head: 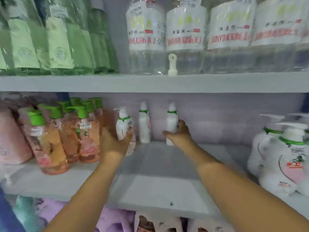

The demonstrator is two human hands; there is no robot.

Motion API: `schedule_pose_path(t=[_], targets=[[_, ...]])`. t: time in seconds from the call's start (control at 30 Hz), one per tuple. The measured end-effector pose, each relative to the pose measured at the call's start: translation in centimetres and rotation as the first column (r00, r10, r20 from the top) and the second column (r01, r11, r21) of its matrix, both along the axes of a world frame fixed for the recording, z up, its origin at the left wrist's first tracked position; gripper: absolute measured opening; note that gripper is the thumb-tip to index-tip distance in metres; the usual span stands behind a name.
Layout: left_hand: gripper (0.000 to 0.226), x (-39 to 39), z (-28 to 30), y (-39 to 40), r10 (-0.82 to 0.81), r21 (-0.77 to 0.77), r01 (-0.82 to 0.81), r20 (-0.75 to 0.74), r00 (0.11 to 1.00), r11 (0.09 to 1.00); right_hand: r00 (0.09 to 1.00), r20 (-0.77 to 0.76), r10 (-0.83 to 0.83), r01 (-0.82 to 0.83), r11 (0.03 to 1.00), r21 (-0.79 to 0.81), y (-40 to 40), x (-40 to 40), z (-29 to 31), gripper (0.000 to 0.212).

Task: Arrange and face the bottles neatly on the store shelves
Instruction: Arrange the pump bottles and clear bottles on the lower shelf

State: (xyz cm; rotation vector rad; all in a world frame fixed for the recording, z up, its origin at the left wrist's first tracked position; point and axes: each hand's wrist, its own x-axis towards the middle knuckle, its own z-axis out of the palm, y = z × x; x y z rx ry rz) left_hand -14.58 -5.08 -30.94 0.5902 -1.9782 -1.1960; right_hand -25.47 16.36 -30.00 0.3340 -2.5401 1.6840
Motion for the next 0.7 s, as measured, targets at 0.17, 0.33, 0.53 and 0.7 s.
schedule_pose_path(t=[0.17,0.33,0.53,0.7], targets=[[0.036,-0.3,-0.7,-1.9,-0.130,-0.086,0.148,0.191,0.973,0.985,0.997,-0.053,-0.058,0.058,0.998,-0.005,-1.0,-1.4,-0.3,0.027],[0.021,0.1,0.6,-2.4,-0.229,-0.224,0.289,0.260,0.938,0.931,0.996,-0.050,-0.074,0.073,0.997,-0.033,1.2,4.0,0.4,0.027],[0.038,-1.4,0.5,0.0,-0.540,-0.044,0.562,0.225,0.811,0.826,0.919,-0.161,-0.359,0.365,0.931,0.008,7.2,14.6,-0.4,0.036],[0.037,-1.5,1.3,7.2,-0.723,0.009,0.748,0.261,0.639,0.664,0.758,-0.372,-0.536,0.628,0.753,0.195,12.1,18.4,-2.8,0.065]])
